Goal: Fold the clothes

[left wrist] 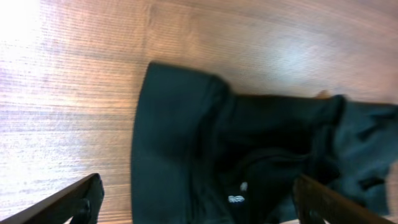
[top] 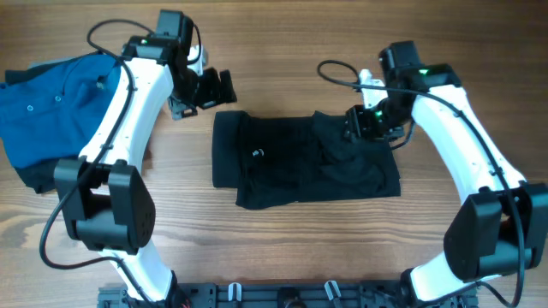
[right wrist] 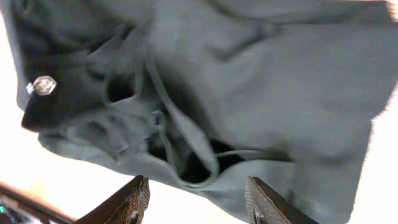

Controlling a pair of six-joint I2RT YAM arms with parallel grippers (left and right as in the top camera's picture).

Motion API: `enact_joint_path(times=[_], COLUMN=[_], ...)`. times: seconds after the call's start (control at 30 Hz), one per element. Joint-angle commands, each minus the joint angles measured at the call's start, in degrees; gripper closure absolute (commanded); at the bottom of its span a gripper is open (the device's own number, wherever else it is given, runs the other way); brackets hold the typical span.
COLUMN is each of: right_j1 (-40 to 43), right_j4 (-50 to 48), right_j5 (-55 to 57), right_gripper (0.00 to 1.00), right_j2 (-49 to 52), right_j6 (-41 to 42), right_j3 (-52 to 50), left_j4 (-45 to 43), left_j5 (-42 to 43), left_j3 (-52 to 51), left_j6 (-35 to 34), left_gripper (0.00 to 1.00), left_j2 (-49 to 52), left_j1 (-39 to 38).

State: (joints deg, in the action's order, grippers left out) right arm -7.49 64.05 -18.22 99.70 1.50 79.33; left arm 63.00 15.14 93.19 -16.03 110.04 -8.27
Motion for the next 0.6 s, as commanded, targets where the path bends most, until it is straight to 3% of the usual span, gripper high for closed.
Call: enact_joint_path(times=[0.0, 0.1, 0.27, 0.43, 0.47, 0.53, 0.57], right_j1=[4.2, 7.6, 8.1, 8.1, 8.1, 8.1, 8.1], right_j4=[-0.1, -0.2, -0.4, -0.4, -0.4, -0.4, -0.4], right_j5=[2.4, 1.5, 1.5, 1.5, 1.5, 1.5, 1.5], right_gripper=[0.46, 0.46, 0.45, 0.45, 0.45, 0.46, 0.46], right_j2=[0.8, 0.8, 0.8, 0.8, 0.8, 0.8, 0.8], right_j6=[3.4, 3.6, 3.6, 3.6, 3.6, 3.6, 3.6], right_j3=[0.4, 0.4, 0.4, 0.4, 0.4, 0.4, 0.4], left_j4=[-4.6, -13.4, -24.1, -26.2, -26.0, -26.0, -25.9], left_j5=[-0.3, 11.0, 19.7, 20.0, 18.6, 16.9, 17.0], left_j3=[-9.9, -21.1, -32.2, -34.5, -34.5, -34.5, -34.5], left_j6=[0.9, 3.7, 4.3, 6.8, 6.8, 6.6, 6.6], left_gripper=[0.00, 0.00, 0.00, 0.00, 0.10, 0.45, 0.56], left_j2=[0.4, 0.5, 0.5, 0.5, 0.5, 0.5, 0.5], left_j1=[0.1, 0.0, -3.1, -9.4, -10.0, -9.8, -9.4])
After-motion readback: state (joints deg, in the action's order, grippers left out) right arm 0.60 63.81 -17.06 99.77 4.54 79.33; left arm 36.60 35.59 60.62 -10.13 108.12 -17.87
